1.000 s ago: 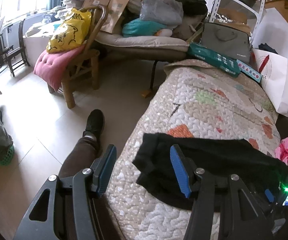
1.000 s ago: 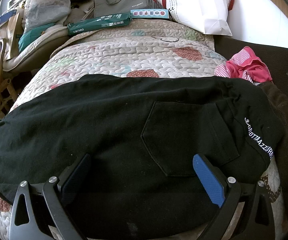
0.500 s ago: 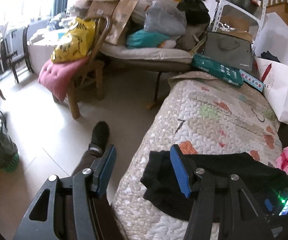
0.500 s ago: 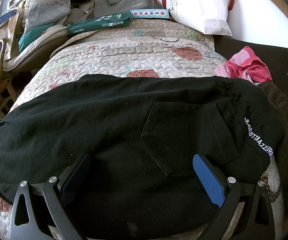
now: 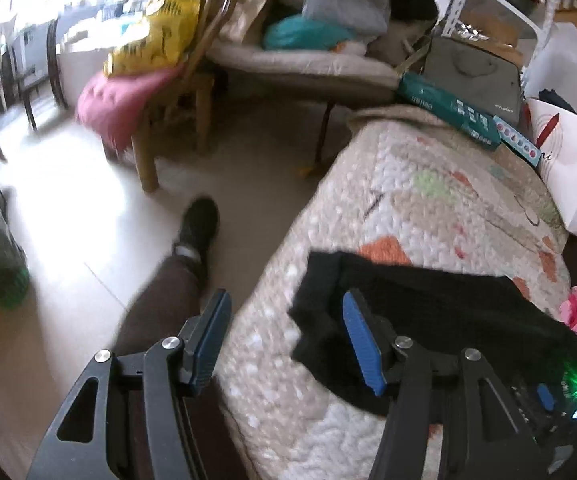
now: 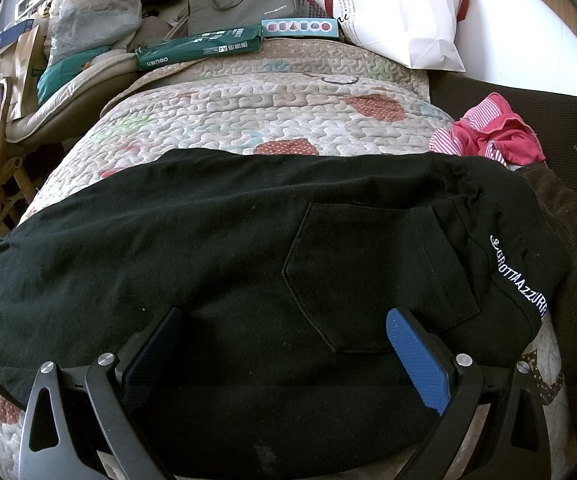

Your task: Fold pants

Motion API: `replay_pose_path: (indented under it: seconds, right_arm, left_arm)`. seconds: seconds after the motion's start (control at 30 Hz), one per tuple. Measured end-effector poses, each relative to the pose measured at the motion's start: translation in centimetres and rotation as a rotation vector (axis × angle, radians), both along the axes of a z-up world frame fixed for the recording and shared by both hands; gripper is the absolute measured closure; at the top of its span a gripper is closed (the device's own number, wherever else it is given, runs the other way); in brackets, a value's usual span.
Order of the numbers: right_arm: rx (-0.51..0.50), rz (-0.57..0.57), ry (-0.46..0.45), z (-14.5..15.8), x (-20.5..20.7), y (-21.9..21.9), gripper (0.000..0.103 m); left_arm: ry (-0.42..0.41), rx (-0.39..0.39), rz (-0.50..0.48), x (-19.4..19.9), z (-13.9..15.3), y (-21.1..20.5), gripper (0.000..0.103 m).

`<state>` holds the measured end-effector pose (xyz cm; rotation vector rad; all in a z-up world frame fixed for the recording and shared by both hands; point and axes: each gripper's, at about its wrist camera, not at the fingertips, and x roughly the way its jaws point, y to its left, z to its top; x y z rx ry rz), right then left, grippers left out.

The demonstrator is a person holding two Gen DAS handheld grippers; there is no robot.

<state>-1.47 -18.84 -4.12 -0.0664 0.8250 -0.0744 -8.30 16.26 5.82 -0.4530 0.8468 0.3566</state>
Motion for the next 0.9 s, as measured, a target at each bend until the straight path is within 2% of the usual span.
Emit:
replay_pose_path:
  seconds: [0.17,0.43,0.53,0.67,0.8,0.87,0.9]
  right_arm:
    - [-0.001,0.0,0.0,-0.1,-0.1,0.0,0.0]
    - [0.031,0.01,0.014,0.2,0.3,-0.3,0.0]
    - [0.059,0.039,0.079,0.4,1.1,-0.7,0.0]
    - [0.057,0.043,0.132,0.4,1.8,-0.6,0.0]
    - [0.039,0.059,0.26,0.6,3.4,-0.3,0.0]
    - [0.034,0.071,0.247,1.8,3.0,-0.4,0.014]
    - [0.023,0.078,0.219,2.5,2.3,-0.3,0.014]
  left_arm:
    - [0.027,-0.121,0.011,-0.5,-1.7,0.6,0.046]
    - [0.044,-0.171,0.035,0.9,-2.9,0.9,0.046]
    - [0.077,-0.169,0.04,2.2,-3.7,0.7,0.046]
    - [0.119,-0.258,0.033,2.6,-5.7,-0.2,0.046]
    - [0.116,-0.295,0.022,1.3,-7.0,-1.2,0.046]
    - [0.111,-0.333,0.01,0.8,-7.6,-1.5,0.046]
    - [0.108,-0.348,0.001,0.7,-7.9,-1.6,0.046]
